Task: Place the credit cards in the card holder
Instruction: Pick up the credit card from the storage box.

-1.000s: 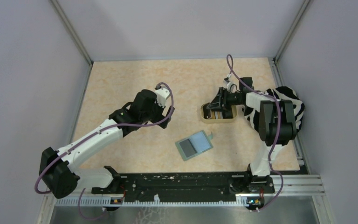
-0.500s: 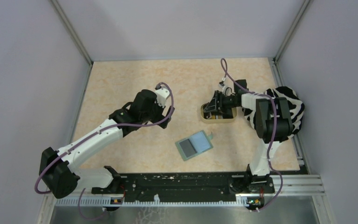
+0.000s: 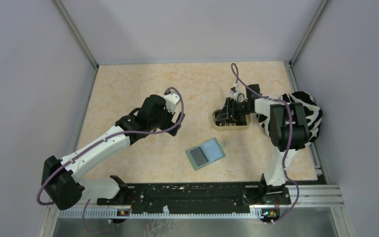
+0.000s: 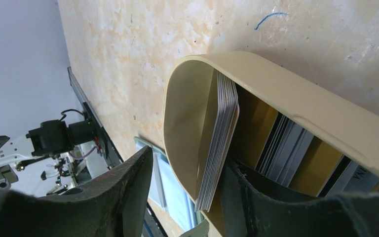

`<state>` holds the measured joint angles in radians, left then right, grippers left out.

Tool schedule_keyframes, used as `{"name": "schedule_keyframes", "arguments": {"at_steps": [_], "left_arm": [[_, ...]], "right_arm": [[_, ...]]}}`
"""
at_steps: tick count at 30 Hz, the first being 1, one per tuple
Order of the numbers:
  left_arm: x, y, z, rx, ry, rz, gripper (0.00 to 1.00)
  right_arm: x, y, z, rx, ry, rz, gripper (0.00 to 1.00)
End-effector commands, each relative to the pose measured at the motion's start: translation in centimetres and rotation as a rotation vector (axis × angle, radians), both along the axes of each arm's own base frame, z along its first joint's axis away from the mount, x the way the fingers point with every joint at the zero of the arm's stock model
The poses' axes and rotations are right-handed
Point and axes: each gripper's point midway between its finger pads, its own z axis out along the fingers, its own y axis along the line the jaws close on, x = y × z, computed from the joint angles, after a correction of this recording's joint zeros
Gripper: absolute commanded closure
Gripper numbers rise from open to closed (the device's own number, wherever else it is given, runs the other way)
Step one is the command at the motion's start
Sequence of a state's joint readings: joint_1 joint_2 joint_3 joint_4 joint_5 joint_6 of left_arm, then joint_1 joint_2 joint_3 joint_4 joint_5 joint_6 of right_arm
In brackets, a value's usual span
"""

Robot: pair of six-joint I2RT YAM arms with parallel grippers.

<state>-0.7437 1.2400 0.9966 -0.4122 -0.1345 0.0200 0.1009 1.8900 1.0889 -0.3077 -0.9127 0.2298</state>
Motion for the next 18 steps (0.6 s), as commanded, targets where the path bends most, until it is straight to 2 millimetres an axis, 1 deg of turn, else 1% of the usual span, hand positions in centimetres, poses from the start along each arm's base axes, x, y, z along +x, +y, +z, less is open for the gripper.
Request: {"name": "schedule_keyframes", "arguments": {"at_steps": [1, 6, 15, 18], "left_arm": [[-0.1, 0.2, -0.1, 0.008, 0.0, -0.007, 0.01], [-0.1, 0.1, -0.1, 0.006, 0.0, -0.009, 0.01], [-0.1, 0.3, 0.1, 0.006, -0.006, -0.007, 0.01], [-0.1, 0.3, 0.1, 0.006, -0.006, -0.008, 0.01]], "right_arm": [[1.5, -0.3, 2.5, 0.052, -0.067, 0.0, 0.51], [1.7, -0.8, 3.2, 0.086, -0.069, -0.013, 0.54], [2.3, -2.4, 3.4, 0.075, -0.076, -0.055, 0.58], [2.4, -2.7, 3.6, 0.071, -0.083, -0.061, 0.59]]}}
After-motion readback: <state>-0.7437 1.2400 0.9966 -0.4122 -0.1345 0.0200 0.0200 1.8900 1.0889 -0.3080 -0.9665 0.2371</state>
